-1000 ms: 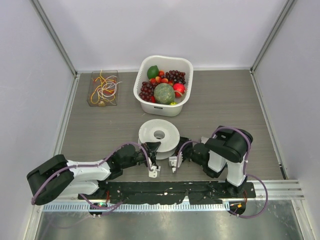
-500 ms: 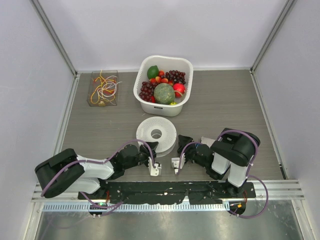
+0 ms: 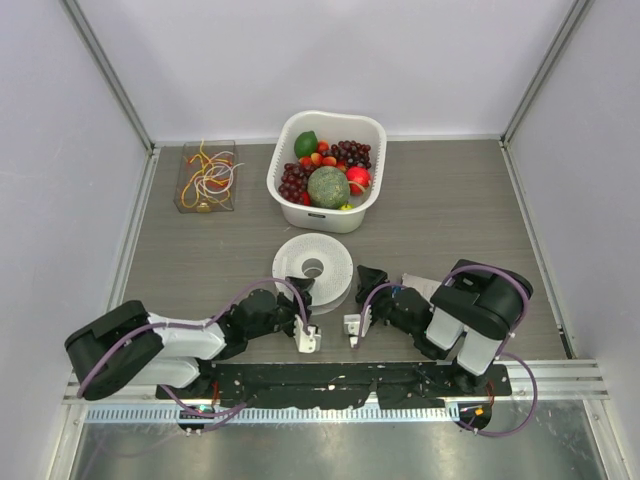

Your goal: Wrap the cables

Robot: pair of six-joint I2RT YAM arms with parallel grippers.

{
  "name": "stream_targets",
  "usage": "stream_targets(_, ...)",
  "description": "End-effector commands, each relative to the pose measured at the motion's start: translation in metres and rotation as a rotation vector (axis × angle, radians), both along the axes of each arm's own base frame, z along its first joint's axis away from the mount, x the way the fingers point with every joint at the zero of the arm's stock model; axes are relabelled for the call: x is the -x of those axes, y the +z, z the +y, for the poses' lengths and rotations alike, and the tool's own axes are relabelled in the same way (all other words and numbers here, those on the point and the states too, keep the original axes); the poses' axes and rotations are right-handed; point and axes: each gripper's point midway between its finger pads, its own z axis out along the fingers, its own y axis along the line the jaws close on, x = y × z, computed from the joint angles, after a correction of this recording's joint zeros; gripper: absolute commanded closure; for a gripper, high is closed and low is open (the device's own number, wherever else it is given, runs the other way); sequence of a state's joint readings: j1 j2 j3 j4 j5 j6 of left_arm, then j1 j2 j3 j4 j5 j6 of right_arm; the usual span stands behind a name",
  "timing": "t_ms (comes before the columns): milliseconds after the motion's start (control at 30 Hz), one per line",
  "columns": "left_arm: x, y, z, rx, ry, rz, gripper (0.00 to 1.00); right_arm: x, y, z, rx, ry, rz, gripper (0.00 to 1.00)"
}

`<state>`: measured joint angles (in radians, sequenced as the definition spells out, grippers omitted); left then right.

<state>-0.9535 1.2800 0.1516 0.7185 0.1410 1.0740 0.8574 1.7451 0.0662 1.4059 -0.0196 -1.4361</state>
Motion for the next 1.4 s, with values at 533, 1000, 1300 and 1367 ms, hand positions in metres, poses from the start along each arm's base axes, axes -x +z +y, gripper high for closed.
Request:
stream_targets(533,0.070,0.006,0.014,-0.041,-0.204,0.268,0.00,0.036,0.038,-0.027,-0.195,0.007,0.050,0.17)
stream_targets(1000,0.087,0.077,0.017,0.044,-0.187,0.391,0.00,0.071,0.086,-0.065,-0.154,-0.061,0.287,0.16)
stream_targets(1300,0.030,0.147,0.022,0.212,0.303,0.555,0.00,0.017,0.174,-0.065,-0.464,-0.470,0.478,0.16)
stream_targets(1367,0.011,0.164,0.026,0.252,0.444,0.573,0.00,0.006,0.194,-0.062,-0.535,-0.527,0.492,0.16)
